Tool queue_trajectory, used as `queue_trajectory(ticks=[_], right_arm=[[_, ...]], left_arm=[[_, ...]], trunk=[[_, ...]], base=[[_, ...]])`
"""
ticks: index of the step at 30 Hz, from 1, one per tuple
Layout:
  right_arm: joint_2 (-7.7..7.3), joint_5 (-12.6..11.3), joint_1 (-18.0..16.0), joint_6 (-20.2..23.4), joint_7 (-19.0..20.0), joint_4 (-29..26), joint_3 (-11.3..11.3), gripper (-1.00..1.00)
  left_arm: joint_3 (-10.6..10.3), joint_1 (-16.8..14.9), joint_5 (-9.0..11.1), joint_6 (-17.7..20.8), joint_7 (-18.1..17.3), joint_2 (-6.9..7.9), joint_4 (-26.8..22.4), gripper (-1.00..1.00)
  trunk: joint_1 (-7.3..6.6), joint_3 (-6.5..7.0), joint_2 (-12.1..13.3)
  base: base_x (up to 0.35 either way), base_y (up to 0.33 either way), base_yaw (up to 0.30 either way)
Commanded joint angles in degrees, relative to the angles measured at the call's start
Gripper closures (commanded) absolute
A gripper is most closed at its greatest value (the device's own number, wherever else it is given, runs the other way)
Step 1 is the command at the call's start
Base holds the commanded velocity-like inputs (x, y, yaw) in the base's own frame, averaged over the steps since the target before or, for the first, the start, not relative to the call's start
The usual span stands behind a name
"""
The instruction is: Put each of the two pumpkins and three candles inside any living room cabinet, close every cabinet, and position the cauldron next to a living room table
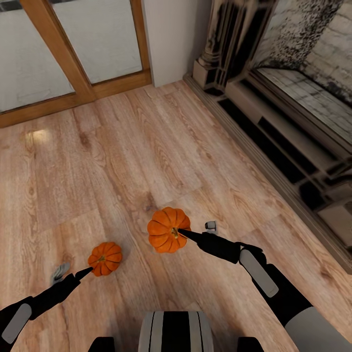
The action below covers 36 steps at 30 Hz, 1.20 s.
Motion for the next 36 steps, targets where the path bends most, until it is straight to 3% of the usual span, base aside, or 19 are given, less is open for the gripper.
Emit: queue_trajectory(ticks=[1, 13, 28, 36], right_arm=[[-0.04, -0.6, 0.0, 0.4, -0.1, 0.0, 0.1, 1.0], [-0.04, -0.5, 0.0, 0.4, -0.1, 0.0, 1.8, 1.0], [-0.04, -0.5, 0.0, 0.3, -0.1, 0.0, 2.0, 1.0], [-0.04, -0.5, 0.0, 0.3, -0.1, 0.0, 2.0, 1.0]], left_arm=[[0.1, 0.0, 0.3, 0.5, -0.1, -0.01, 0.0, -1.0], [0.1, 0.0, 0.3, 0.5, 0.0, -0.01, 0.0, -1.0], [0.2, 0.0, 0.3, 0.5, 0.0, -0.01, 0.0, -1.0], [1.9, 0.0, 0.3, 0.4, 0.0, -0.01, 0.0, -1.0]], trunk=[[-0.01, -0.03, 0.0], [-0.01, -0.03, 0.0], [-0.01, -0.03, 0.0], [-0.01, -0.03, 0.0]], base=[[0.0, -0.018, 0.0], [0.066, -0.047, 0.0], [0.051, -0.002, 0.0], [0.01, -0.001, 0.0]])
